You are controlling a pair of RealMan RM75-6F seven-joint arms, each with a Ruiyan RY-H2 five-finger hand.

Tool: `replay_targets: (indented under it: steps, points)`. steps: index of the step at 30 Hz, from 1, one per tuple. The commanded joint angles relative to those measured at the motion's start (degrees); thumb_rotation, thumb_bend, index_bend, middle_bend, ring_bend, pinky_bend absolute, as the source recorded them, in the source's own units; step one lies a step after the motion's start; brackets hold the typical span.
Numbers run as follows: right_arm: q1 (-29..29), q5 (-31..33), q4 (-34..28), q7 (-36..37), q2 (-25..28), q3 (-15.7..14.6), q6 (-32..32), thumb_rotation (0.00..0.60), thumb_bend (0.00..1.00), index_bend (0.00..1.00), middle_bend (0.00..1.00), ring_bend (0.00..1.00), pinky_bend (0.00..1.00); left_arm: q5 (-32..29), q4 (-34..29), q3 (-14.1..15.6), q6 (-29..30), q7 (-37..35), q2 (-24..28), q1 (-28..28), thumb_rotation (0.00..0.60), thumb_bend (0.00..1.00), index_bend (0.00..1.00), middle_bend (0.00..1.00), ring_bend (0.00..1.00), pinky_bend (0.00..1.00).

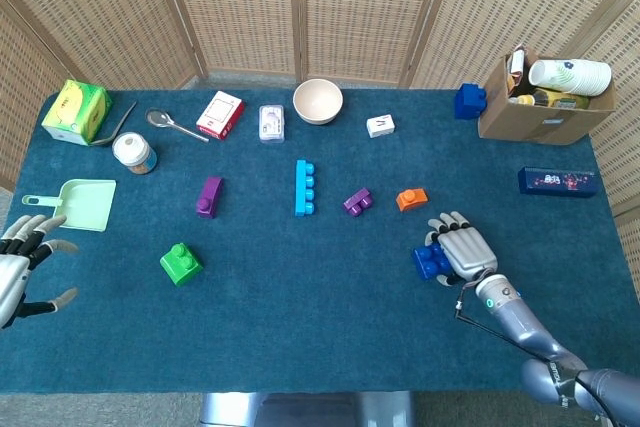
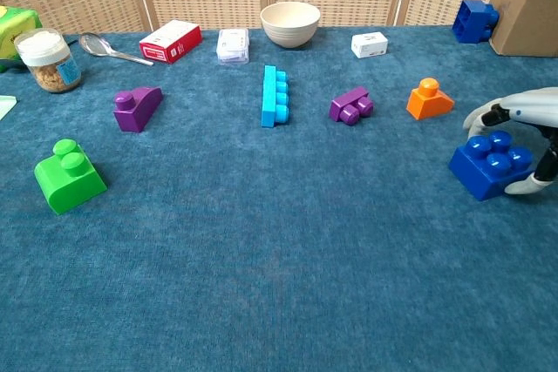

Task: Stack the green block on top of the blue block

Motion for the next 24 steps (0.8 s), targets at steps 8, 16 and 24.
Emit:
replay_targets:
  steps: [8,16,24]
  points:
    - [0.95,-0.29,-5.87,1.27,2.02,1.08,-0.04,0.600,0.23,0.46,0.14,0.00,0.00,0.08,0.38,-0.13,0.47,-0.44,0.28,0.12,0.600,0.26,0.35,0.13,0.07,0.00]
    - [3.37,-0.01,-13.10,1.65,4.12,2.95,-1.02,0.600,0.23,0.45,0.15,0.00,0.00,-0.17,0.78,-0.19,0.21,-0.85,0.20,0.03,0.600,0.26,0.35,0.13,0.07,0.00]
    - [8.03,1.81,-16.73,1.55,2.94,5.22,-3.91,0.600,0.23,0.44,0.15,0.00,0.00,-0.78,1.71,-0.30,-0.21,-1.53,-0.02,-0.03,0.600,0.26,0.35,0.13,0.07,0.00]
